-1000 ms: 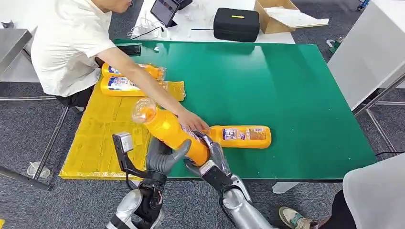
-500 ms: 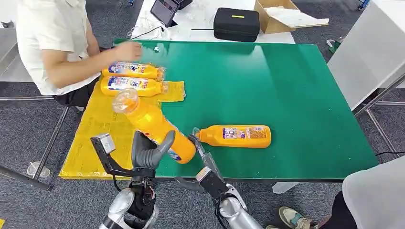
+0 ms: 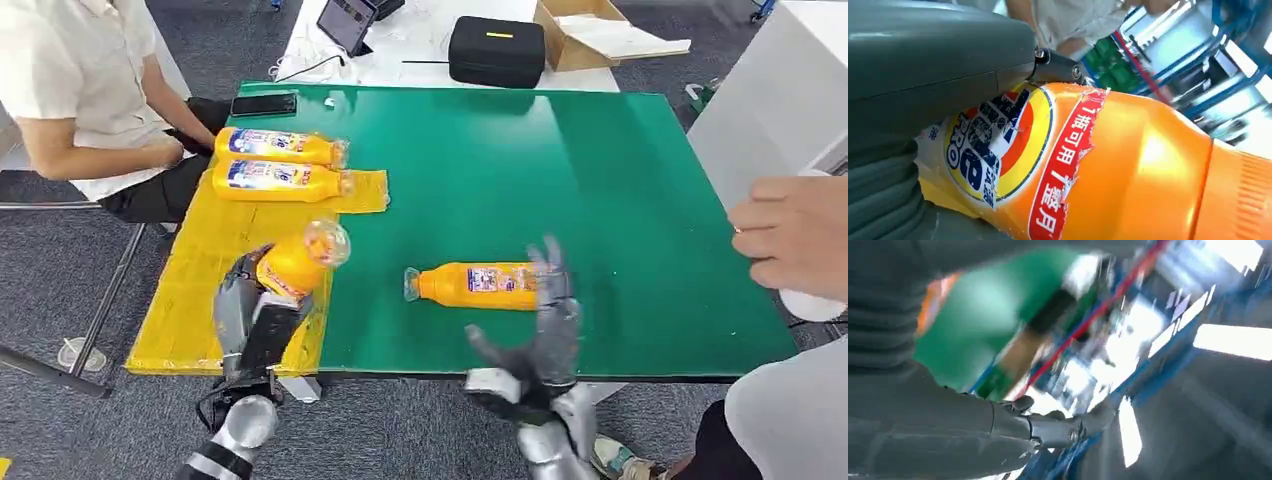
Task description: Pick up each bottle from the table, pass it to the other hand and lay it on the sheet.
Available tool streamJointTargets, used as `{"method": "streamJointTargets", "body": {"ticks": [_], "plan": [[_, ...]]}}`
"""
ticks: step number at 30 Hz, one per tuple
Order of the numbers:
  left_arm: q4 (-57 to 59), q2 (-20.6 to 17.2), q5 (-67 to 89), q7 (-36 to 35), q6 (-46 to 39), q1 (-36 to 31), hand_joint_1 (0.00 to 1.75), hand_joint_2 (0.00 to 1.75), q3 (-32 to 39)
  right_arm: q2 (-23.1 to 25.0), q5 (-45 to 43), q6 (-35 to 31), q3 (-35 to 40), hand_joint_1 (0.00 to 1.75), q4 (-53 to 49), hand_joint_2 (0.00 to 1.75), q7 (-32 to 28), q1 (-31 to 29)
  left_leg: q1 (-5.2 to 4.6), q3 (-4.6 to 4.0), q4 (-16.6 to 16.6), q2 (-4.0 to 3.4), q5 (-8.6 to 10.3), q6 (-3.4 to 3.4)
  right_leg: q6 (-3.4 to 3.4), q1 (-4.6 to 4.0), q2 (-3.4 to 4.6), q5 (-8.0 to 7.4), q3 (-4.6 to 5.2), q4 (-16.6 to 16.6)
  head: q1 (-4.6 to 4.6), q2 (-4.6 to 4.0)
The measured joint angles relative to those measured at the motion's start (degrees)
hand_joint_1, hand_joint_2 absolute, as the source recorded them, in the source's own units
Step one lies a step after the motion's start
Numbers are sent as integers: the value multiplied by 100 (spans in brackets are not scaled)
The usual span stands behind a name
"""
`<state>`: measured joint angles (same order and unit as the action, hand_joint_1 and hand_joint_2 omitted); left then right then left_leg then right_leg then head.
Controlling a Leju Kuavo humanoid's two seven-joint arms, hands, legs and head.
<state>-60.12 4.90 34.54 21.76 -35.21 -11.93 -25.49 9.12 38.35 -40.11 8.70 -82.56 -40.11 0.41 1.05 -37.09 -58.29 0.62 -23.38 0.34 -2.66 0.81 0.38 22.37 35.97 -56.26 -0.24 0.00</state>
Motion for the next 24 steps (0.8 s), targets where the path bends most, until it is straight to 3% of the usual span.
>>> {"method": "streamJointTargets", "body": {"ticks": [3,17,22,23,24], "plan": [[496,-149,691,-360,711,-199,175,175,66,-50,-349,-2,-9,0,-277,0,0,128,-1,2,0,-9,0,0,0,0,4,-3,3,0,0,0],[1162,-365,1011,-484,854,-583,175,175,64,-162,-454,-2,20,0,-633,0,0,231,1,7,0,-9,1,-1,1,-1,4,-2,-1,-1,2,0],[1494,-448,1652,-676,1580,-886,175,175,26,-184,-827,0,262,0,-596,0,0,214,1,8,1,-8,5,-6,2,-1,3,-2,-5,-3,2,0],[1607,-455,1710,-685,1680,-983,161,175,24,-190,-825,2,321,0,-576,0,0,201,1,9,1,-8,5,-7,2,-1,3,-3,-6,-3,2,0],[1709,-464,1746,-690,1740,-1069,112,175,22,-197,-830,4,372,0,-556,0,0,183,1,11,1,-8,6,-7,2,-1,3,-3,-7,-4,2,0]]}}
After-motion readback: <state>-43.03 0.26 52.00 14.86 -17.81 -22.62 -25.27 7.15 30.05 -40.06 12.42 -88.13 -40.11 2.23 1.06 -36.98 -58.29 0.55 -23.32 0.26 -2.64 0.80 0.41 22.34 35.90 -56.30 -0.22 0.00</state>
